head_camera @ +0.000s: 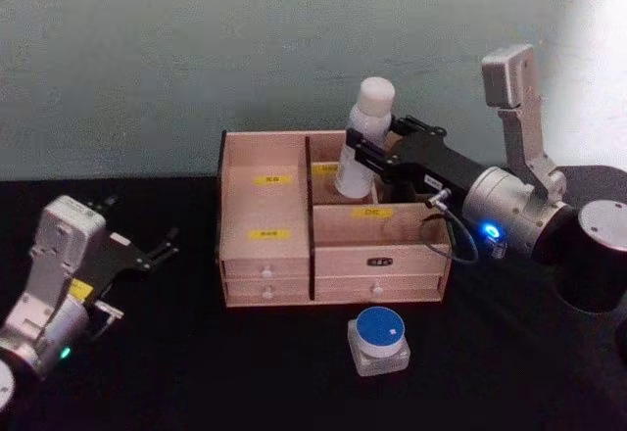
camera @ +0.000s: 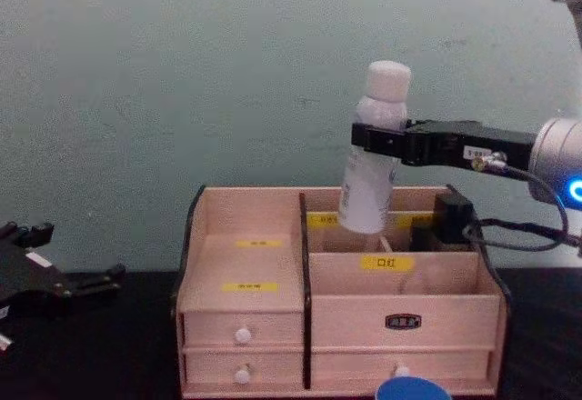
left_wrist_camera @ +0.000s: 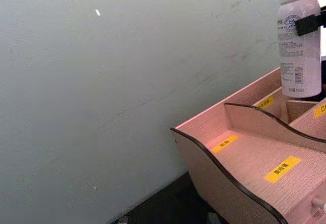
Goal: Pick up the facial cleanser and watermelon frost from the table and place them into the tiered storage box.
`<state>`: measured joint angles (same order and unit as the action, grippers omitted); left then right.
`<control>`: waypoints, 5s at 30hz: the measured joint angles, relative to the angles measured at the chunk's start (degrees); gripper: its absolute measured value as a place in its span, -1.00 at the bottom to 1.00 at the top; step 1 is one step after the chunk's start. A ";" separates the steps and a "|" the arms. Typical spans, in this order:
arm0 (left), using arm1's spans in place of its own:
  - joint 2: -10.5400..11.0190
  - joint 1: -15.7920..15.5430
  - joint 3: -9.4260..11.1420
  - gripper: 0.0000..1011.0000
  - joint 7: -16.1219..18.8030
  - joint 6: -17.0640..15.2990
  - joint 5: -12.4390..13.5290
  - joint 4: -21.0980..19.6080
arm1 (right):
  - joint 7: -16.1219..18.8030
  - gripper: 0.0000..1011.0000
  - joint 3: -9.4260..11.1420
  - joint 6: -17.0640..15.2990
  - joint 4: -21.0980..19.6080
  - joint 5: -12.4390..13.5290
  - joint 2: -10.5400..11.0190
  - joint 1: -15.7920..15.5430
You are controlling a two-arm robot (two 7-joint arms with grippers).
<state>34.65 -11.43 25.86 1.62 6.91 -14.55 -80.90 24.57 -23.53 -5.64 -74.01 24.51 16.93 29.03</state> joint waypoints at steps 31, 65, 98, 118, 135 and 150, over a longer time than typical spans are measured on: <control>0.00 0.00 0.00 0.98 0.00 0.00 0.00 0.00 | -0.25 0.18 -0.45 0.81 4.09 -1.41 -1.07 1.79; 0.00 0.00 0.00 0.98 0.00 0.00 0.00 0.00 | 0.46 0.18 -0.75 2.17 9.22 -4.30 -3.02 3.55; 0.00 0.00 0.00 0.98 0.00 0.00 0.00 0.00 | 0.26 0.18 -0.57 0.88 12.55 -5.50 -4.40 3.64; 0.00 0.00 0.00 0.98 0.00 0.00 0.00 0.00 | 0.12 0.18 -0.73 0.30 12.39 -6.14 -4.34 3.52; 0.00 0.00 0.00 0.98 0.00 0.00 0.00 0.00 | 0.16 0.98 -0.71 0.34 12.36 -6.02 -4.34 3.52; 0.00 0.00 0.00 0.98 0.00 0.00 0.00 0.00 | 0.33 0.98 -0.28 0.36 10.39 -5.54 -3.81 2.75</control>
<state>34.65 -11.43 25.86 1.62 6.91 -14.55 -80.90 24.90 -23.81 -5.29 -63.62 18.97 13.11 31.78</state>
